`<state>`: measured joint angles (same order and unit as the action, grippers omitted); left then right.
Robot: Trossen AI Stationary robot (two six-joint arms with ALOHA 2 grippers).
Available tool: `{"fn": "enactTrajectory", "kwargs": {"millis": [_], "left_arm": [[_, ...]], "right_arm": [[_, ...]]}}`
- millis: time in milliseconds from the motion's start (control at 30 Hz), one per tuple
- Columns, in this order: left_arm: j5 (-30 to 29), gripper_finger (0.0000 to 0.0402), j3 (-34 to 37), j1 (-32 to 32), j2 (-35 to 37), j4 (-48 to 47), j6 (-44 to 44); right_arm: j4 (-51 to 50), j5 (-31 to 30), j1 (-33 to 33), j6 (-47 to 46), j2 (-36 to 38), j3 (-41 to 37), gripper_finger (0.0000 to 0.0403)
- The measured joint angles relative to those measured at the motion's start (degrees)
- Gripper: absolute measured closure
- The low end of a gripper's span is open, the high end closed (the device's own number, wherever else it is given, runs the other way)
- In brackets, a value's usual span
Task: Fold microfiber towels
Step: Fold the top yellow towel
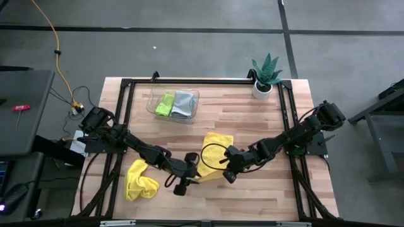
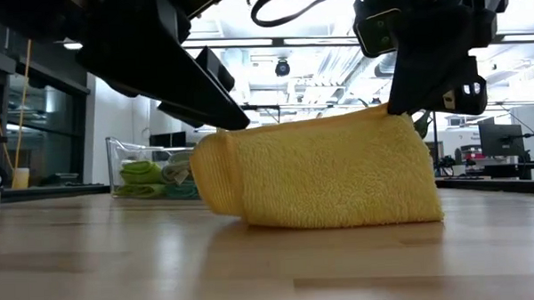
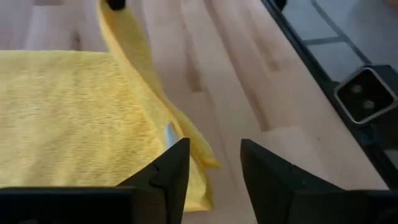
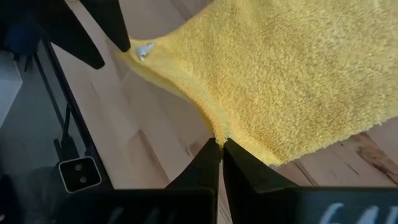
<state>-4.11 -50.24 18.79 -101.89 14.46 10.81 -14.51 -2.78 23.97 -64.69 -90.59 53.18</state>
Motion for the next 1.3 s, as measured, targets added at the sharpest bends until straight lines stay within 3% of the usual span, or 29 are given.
{"fn": "enactTrajectory", "kwargs": {"millis": [433,833,1067,1300], "left_arm": [[-5.44,0.0235,0.07,0.02,-1.66,0.65,9.7],[-5.29,0.0232,0.0,1.16,-3.18,2.38,13.57],[-7.52,0.0279,0.0,1.11,-3.3,2.7,13.22],[-6.64,0.0387,0.04,0.41,-2.39,-0.44,14.6]], "right_arm": [[-0.79,-0.7,0.0,0.14,0.0,0.0,0.0403],[-1.23,-0.71,0.0,0.5,0.0,0.0,0.0403],[-1.21,-0.72,0.0,0.27,0.0,0.01,0.0403],[-0.95,-0.62,0.0,0.17,0.0,0.01,0.0403]]}}
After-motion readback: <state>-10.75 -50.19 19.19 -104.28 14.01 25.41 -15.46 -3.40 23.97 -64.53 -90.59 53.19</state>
